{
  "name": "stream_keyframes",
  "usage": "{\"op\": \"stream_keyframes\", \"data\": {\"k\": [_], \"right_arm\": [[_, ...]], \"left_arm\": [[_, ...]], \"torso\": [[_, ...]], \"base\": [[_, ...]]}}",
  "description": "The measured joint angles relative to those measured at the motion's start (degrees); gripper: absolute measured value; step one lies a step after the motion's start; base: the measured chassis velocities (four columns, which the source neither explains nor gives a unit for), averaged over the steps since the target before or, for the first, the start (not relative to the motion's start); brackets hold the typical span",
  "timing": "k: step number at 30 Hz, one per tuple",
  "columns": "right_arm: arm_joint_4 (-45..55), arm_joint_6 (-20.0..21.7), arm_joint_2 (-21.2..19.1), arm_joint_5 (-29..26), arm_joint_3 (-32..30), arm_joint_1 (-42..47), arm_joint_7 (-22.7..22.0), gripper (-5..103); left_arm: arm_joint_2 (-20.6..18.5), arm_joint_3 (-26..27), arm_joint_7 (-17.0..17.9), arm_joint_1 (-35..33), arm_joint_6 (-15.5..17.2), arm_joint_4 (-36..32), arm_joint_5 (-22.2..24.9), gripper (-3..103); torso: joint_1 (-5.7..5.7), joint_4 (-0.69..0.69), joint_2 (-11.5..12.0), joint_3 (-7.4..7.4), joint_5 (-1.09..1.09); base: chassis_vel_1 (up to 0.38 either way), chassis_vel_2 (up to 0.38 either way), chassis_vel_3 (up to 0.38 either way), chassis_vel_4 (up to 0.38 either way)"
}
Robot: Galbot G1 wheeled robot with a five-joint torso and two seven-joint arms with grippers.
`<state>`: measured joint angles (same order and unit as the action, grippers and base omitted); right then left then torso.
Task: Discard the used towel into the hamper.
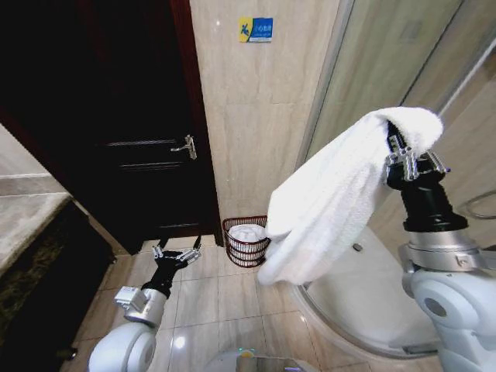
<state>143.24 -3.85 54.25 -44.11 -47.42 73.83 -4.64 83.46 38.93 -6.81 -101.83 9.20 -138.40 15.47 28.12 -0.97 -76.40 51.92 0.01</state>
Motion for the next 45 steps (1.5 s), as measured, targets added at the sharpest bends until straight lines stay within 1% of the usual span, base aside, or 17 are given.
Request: {"op": "stream_keyframes", "data": {"k": [6,10,12,15,16,18,22,24,27,28,29,31,34,36,39,42,45], "right_arm": [[-0.01,-0.04,0.09,-0.01,-0.05,0.24,0.03,10],[0.0,-0.13,0.11,-0.01,-0.12,0.29,0.06,10],[-0.01,-0.14,0.11,-0.03,-0.12,0.35,0.06,10],[0.0,-0.2,0.12,-0.04,-0.1,0.38,0.07,10],[-0.01,-0.21,0.14,-0.04,-0.06,0.39,0.07,10],[-0.01,-0.21,0.17,-0.05,-0.02,0.41,0.08,10],[-0.01,-0.34,0.17,-0.19,0.02,0.42,0.13,10],[0.0,-0.5,0.13,-0.45,0.09,0.42,-0.01,10],[0.02,-0.7,0.15,-0.44,0.08,0.54,0.06,10],[0.02,-0.7,0.21,-0.39,0.09,0.6,0.1,10],[0.02,-0.7,0.21,-0.39,0.09,0.6,0.1,10],[0.02,-0.8,0.31,-0.28,0.06,0.61,0.11,10],[0.02,-0.93,0.33,-0.19,0.04,0.65,0.24,10],[0.01,-0.95,0.34,-0.17,0.03,0.68,0.26,10],[0.0,-1.08,0.37,-0.15,0.01,0.69,0.43,10],[0.0,-1.15,0.42,-0.11,0.0,0.69,0.61,10],[-0.01,-1.19,0.51,-0.03,0.01,0.73,0.91,10]], "left_arm": [[0.0,0.0,0.0,0.0,0.0,0.0,0.0,100],[-0.01,0.0,0.0,0.0,0.0,0.0,0.0,100],[-0.01,0.0,0.0,0.0,0.0,0.0,0.0,100],[-0.01,0.0,0.0,0.0,0.0,0.0,0.0,100],[-0.01,0.0,0.0,0.0,0.0,0.0,0.0,100],[-0.01,0.0,0.0,0.0,0.0,0.0,0.0,100],[-0.01,0.0,0.0,0.0,0.0,0.0,0.0,100],[-0.02,0.01,0.01,0.0,0.0,0.0,0.0,100],[-0.04,0.02,0.01,0.0,0.0,0.0,0.0,100],[-0.05,0.03,0.01,0.0,0.0,0.0,0.0,100],[-0.05,0.03,0.01,0.0,0.0,0.0,0.0,100],[-0.05,0.03,0.01,-0.01,0.0,0.0,0.0,100],[-0.03,0.03,0.02,0.0,0.0,0.0,0.0,100],[0.0,0.01,0.01,0.0,0.0,0.0,0.0,100],[0.01,-0.01,0.0,0.01,0.0,0.0,0.0,100],[0.02,-0.01,0.0,0.0,0.0,0.0,0.0,100],[0.0,-0.01,0.0,0.0,0.0,0.0,0.0,100]], "torso": [[0.01,-0.03,0.01,0.01,0.02],[0.0,0.0,0.01,-0.01,-0.06],[0.0,0.0,0.01,0.0,0.04],[0.0,-0.01,0.01,0.0,-0.05],[0.0,-0.01,0.01,0.0,0.04],[0.0,-0.02,0.01,0.0,-0.04],[-0.01,-0.01,0.01,0.0,0.02],[0.02,-0.02,0.01,0.0,-0.12],[-0.03,0.0,0.0,-0.02,0.01],[0.01,-0.03,0.01,0.0,-0.1],[0.01,-0.03,0.01,0.0,-0.1],[-0.02,-0.02,-0.01,-0.02,0.03],[0.01,-0.03,0.01,0.0,-0.06],[0.01,-0.02,0.01,0.0,0.03],[0.02,0.04,0.01,0.01,0.02],[0.01,0.04,0.01,0.0,0.05],[-0.01,-0.03,0.01,0.0,-0.05]], "base": [[0.128,0.12,-0.118,-0.117],[0.18,0.191,-0.183,-0.202],[0.256,0.238,-0.247,-0.239],[0.272,0.237,-0.251,-0.237],[0.278,0.274,-0.258,-0.29],[0.278,0.288,-0.271,-0.29],[0.317,0.32,-0.323,-0.318],[0.324,0.335,-0.308,-0.336],[0.302,0.318,-0.293,-0.291],[0.199,0.147,-0.249,-0.209],[0.199,0.147,-0.249,-0.209],[0.154,0.015,-0.021,-0.111],[0.032,0.011,0.022,-0.063],[-0.039,0.009,0.072,0.017],[-0.106,-0.079,0.058,0.052],[-0.034,-0.032,0.013,0.024],[0.0,0.0,0.0,0.0]]}}
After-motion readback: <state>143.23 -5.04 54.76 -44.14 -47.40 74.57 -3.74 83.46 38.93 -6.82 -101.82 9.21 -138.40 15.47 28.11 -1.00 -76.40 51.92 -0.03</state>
